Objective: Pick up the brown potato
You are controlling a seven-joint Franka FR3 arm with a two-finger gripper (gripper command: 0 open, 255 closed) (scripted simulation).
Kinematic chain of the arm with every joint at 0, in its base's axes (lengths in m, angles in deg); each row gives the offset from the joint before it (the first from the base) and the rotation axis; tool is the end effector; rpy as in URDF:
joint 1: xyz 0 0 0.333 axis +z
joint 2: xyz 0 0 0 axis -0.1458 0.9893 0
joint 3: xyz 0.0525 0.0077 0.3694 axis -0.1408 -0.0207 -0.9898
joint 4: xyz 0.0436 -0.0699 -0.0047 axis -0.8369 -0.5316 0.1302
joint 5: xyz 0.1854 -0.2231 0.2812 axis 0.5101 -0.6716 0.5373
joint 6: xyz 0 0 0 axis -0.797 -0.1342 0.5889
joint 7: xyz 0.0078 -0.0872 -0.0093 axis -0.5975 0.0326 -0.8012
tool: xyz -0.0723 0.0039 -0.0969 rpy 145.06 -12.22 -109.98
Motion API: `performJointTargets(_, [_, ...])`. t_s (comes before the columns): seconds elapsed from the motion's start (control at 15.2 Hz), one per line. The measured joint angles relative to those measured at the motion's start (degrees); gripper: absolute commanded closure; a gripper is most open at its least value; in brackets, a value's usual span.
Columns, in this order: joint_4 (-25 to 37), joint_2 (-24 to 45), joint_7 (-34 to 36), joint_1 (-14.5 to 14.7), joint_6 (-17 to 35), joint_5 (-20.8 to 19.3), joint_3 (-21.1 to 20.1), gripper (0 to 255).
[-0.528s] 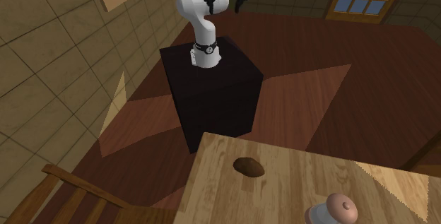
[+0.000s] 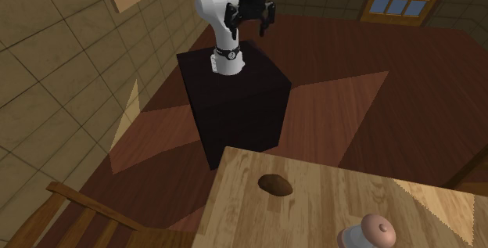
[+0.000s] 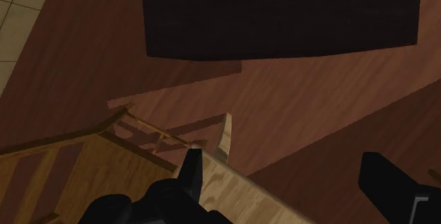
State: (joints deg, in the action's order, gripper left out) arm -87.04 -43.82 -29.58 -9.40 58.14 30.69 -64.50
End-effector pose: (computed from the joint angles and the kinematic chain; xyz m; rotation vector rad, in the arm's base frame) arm 0.3264 -0.0258 0.5300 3.0734 -0.0723 -0.1711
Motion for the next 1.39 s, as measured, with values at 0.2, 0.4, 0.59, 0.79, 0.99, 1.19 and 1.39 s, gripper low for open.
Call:
performJointTargets(0.2, [-0.08,5.87,-2.35,0.10,6.51,-0.81,1.24,0])
performJointTargets(0.4, [0.98,12.24,-4.65,0.22,12.48,-1.31,2.30,0])
performJointTargets(0.59, [2.21,17.69,-7.09,0.32,17.38,-1.55,3.24,0])
performJointTargets(0.79, [4.99,24.20,-9.47,0.52,21.75,-1.37,3.92,0])
performJointTargets(0.99, [9.00,31.29,-11.75,0.77,25.45,-0.79,4.24,0])
performJointTargets(1.19, [12.27,37.66,-14.41,0.60,29.09,-0.17,4.54,0])
performJointTargets(1.39, [16.91,44.50,-16.88,0.41,31.93,0.68,4.42,0])
